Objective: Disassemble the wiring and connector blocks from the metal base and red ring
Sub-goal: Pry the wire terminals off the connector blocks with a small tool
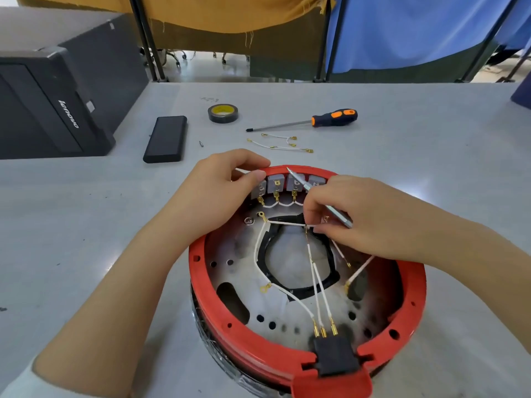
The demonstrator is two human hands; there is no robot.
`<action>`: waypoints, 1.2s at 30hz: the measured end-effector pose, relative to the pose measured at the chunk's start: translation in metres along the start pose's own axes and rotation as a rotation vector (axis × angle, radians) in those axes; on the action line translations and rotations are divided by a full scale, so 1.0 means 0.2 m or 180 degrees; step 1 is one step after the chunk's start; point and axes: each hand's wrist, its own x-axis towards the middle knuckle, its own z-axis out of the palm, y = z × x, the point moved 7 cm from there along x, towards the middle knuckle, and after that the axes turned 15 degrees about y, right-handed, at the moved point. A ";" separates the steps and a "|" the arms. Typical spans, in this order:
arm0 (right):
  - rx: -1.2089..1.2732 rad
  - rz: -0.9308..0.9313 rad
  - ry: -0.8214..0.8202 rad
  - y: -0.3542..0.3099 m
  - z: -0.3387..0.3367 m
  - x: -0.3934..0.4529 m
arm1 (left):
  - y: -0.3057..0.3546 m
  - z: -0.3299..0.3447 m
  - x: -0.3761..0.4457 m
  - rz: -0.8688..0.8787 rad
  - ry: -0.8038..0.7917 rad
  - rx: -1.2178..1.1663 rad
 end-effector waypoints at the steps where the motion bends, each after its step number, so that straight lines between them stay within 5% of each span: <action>1: -0.0011 -0.0036 0.0043 -0.01 -0.01 0.01 | 0.00 0.00 0.00 0.0007 -0.0001 0.0010; 6: 0.0263 0.0122 0.0685 0.00 -0.11 0.02 | -0.01 0.00 0.01 0.0042 0.0002 0.0067; 14: 0.0093 -0.0126 -0.0047 -0.03 -0.02 -0.03 | 0.00 0.00 0.00 0.0080 0.0001 0.0088; 26: 0.0184 -0.0169 0.0012 -0.04 -0.05 -0.07 | 0.01 -0.01 -0.02 0.0176 -0.0486 0.0580; 36: 0.0960 0.0453 0.0413 -0.01 -0.11 -0.05 | -0.02 -0.01 -0.01 0.0075 -0.0389 0.0903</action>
